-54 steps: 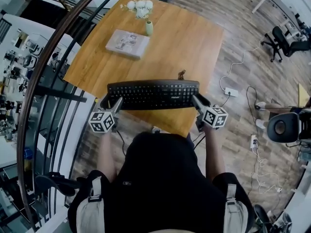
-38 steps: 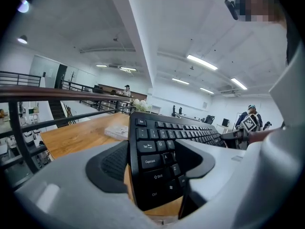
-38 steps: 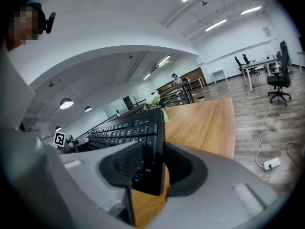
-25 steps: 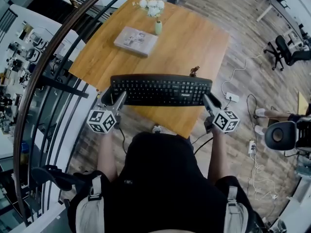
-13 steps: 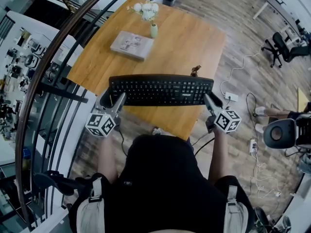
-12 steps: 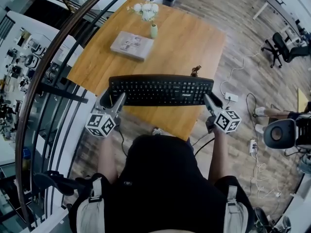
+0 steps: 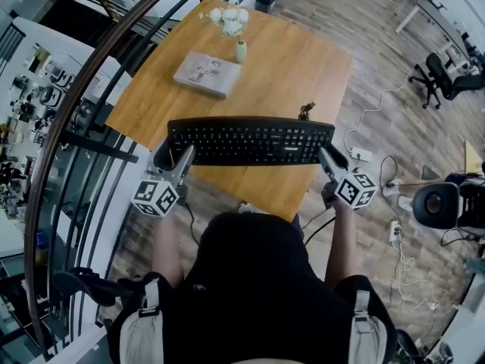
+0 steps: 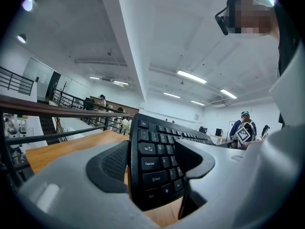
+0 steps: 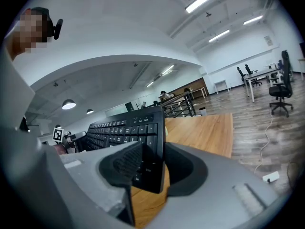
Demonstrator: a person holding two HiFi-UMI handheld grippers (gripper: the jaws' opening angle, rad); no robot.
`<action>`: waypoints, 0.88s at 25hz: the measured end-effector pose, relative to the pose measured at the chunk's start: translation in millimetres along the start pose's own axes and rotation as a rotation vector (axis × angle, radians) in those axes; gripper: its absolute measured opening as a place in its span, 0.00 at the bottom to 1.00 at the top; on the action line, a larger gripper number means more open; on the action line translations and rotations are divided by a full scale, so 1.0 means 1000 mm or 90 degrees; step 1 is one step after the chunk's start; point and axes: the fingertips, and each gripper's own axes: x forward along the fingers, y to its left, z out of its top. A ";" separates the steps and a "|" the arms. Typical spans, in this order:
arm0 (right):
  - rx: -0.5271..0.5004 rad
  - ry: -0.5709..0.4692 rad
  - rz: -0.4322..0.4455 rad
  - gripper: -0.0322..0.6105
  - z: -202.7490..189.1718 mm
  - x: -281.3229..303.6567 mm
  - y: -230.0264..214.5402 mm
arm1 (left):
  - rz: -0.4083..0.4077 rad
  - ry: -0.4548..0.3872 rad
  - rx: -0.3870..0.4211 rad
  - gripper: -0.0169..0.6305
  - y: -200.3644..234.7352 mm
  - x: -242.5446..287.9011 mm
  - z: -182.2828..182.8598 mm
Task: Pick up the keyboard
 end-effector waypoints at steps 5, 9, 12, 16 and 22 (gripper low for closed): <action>0.001 0.005 0.002 0.27 -0.001 0.002 0.002 | 0.002 -0.004 -0.001 0.51 0.001 -0.001 0.003; -0.002 0.002 0.005 0.27 0.000 0.004 0.004 | 0.003 -0.004 -0.001 0.51 0.004 -0.005 0.001; -0.004 0.006 0.006 0.27 -0.002 0.005 0.004 | 0.006 -0.007 -0.004 0.51 0.005 -0.005 -0.001; -0.003 0.009 0.005 0.27 -0.001 0.004 0.006 | 0.005 -0.006 -0.007 0.51 0.004 -0.007 0.000; 0.000 0.014 0.002 0.27 -0.004 0.009 0.008 | 0.005 0.000 -0.010 0.51 0.011 -0.007 -0.002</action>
